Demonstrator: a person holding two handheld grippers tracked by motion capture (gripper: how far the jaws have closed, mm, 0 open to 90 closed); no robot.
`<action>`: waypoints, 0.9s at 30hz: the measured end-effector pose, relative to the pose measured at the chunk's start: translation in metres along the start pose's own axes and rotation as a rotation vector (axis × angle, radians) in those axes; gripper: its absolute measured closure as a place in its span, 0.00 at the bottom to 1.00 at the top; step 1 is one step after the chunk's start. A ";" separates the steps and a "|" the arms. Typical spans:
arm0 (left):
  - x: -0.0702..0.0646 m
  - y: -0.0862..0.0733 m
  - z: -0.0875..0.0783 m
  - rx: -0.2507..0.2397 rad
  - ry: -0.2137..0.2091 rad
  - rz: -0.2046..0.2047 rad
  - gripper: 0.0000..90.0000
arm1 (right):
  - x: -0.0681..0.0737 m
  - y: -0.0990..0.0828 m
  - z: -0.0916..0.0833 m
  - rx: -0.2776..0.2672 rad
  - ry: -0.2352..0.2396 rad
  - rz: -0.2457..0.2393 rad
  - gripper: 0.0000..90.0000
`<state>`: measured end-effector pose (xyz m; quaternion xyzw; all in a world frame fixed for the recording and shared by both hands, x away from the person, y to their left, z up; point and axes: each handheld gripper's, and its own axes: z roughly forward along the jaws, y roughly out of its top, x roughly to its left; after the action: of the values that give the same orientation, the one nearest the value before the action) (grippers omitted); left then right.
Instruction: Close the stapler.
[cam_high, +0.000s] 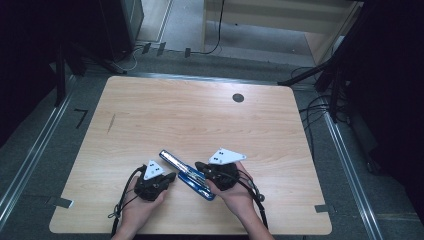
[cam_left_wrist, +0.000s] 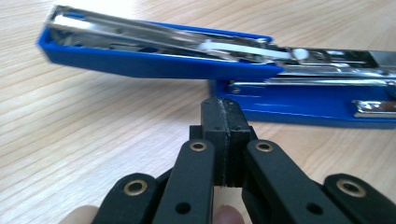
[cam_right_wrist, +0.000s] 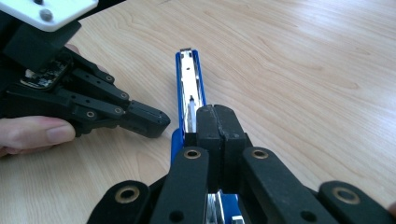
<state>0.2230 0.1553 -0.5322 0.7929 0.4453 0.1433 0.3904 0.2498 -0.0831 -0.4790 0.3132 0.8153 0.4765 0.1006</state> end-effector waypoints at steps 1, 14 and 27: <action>0.003 0.000 -0.001 0.002 0.007 -0.010 1.00 | 0.000 0.001 0.002 0.000 0.003 0.000 1.00; 0.028 0.005 0.000 -0.006 0.038 -0.089 1.00 | 0.002 0.016 0.029 0.037 0.025 -0.009 1.00; 0.032 0.008 0.003 -0.015 0.057 -0.102 1.00 | 0.007 0.020 0.064 0.103 0.031 -0.037 1.00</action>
<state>0.2474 0.1771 -0.5322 0.7618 0.4950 0.1493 0.3903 0.2821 -0.0259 -0.4952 0.2955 0.8458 0.4368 0.0807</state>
